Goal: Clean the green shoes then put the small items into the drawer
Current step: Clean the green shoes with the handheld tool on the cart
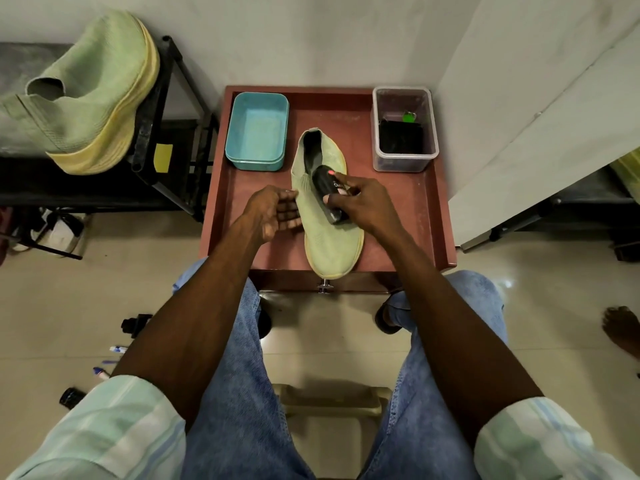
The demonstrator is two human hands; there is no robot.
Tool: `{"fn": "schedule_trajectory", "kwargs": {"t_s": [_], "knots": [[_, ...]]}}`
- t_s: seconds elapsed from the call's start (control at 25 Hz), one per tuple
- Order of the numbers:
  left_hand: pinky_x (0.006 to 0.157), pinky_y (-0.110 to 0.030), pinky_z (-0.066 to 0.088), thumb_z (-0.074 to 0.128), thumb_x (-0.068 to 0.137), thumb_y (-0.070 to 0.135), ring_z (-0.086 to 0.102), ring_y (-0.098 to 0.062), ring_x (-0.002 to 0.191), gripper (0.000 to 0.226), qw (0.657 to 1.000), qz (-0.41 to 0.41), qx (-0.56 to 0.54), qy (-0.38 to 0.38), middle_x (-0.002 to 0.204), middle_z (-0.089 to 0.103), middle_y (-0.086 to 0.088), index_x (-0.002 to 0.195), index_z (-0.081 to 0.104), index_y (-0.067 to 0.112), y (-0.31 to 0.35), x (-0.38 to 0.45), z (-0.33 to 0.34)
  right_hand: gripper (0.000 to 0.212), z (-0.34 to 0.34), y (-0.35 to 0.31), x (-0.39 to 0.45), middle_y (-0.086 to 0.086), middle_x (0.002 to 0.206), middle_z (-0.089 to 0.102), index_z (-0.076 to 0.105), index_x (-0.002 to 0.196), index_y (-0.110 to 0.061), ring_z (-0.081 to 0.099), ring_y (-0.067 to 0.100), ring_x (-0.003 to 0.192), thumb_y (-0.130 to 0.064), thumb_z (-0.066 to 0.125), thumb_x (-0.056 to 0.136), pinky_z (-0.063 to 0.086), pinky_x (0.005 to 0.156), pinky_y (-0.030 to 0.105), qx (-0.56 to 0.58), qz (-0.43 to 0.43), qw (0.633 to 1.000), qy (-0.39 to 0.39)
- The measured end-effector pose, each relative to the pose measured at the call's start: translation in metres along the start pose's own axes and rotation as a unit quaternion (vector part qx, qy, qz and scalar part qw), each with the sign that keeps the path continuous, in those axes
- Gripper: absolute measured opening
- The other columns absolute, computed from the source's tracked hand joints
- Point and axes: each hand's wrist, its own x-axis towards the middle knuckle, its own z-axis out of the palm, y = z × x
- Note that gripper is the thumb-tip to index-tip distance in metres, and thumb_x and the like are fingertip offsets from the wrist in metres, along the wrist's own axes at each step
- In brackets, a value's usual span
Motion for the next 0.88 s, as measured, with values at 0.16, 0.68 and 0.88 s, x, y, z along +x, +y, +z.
{"fn": "schedule_trajectory", "kwargs": {"t_s": [0.16,0.68,0.88], "knots": [[0.056,-0.027,0.053,0.051,0.089,0.011,0.060,-0.018,0.068,0.015,1.000,-0.003,0.005,0.026,0.077,0.061,-0.003,0.080,0.062,0.015,0.001,0.001,-0.001,0.050,0.010,-0.005,-0.011,0.000,0.091,0.070,0.068,0.123,-0.019,0.058,0.004,0.066,-0.024,0.078,0.075,0.043,0.056,0.016,-0.135,-0.010,0.980,-0.148],[0.046,-0.023,0.054,0.054,0.090,0.007,0.064,-0.016,0.065,0.010,0.999,0.005,-0.003,0.037,0.070,0.069,-0.004,0.085,0.062,0.011,-0.002,0.006,0.002,0.050,-0.009,0.002,-0.038,-0.002,0.092,0.070,0.067,0.123,-0.025,0.061,0.011,0.075,-0.028,0.079,0.074,0.046,0.062,0.022,-0.226,-0.004,0.950,-0.217],[0.051,-0.023,0.055,0.061,0.090,0.015,0.067,-0.014,0.065,0.005,0.999,0.018,0.027,0.026,0.082,0.069,-0.005,0.090,0.065,0.011,-0.004,0.004,0.000,0.053,-0.021,0.008,-0.032,-0.001,0.102,0.072,0.064,0.127,-0.024,0.066,0.011,0.081,-0.024,0.078,0.076,0.053,0.073,0.027,-0.101,0.004,0.994,-0.050]]}}
